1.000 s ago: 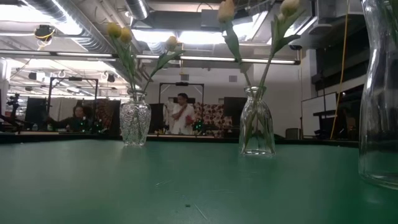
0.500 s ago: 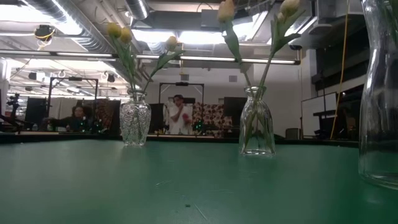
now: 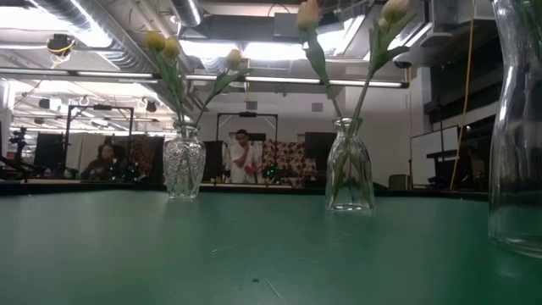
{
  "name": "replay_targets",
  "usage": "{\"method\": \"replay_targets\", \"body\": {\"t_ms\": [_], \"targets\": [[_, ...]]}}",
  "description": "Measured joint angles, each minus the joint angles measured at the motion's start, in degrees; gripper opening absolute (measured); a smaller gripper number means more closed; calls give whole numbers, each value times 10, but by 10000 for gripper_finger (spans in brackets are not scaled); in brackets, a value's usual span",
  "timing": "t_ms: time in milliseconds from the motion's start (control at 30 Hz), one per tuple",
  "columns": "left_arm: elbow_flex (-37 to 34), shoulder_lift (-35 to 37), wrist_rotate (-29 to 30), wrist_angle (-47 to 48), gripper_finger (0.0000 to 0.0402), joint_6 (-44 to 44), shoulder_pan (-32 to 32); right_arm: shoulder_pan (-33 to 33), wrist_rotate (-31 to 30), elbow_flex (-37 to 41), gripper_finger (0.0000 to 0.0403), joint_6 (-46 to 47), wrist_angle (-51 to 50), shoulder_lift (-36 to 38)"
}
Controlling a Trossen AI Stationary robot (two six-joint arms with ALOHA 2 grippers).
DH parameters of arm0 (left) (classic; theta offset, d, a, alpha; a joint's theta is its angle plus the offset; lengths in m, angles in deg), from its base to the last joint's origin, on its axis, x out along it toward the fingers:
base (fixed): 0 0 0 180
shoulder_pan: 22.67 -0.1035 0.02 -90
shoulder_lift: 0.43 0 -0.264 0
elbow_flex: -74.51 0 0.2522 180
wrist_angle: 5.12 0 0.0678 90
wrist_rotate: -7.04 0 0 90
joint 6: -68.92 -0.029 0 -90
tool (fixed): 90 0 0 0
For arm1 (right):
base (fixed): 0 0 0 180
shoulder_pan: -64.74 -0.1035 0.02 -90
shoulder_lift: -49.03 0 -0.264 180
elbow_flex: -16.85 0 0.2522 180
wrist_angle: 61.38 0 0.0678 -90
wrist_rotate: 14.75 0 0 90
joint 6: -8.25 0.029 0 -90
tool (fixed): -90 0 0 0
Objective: Sort flowers into vase by color
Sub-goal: Return to Home Position
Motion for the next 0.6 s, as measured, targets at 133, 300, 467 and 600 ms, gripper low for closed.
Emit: {"method": "replay_targets", "body": {"t_ms": [133, 300, 467, 600], "targets": [[-44, 11, -20, -36, 92, 4, 0, 0, 50, 53, 14, 3, 63, 1], [-144, 66, -22, -112, 92, 17, 0, 0, 53, 92, 14, 7, 157, 1], [-207, 146, -36, -157, 92, 24, 0, -1, 48, 135, 14, 21, 208, 1], [-231, 195, -70, -152, 92, 25, 0, -15, 59, 187, 14, 25, 296, 1]]}}
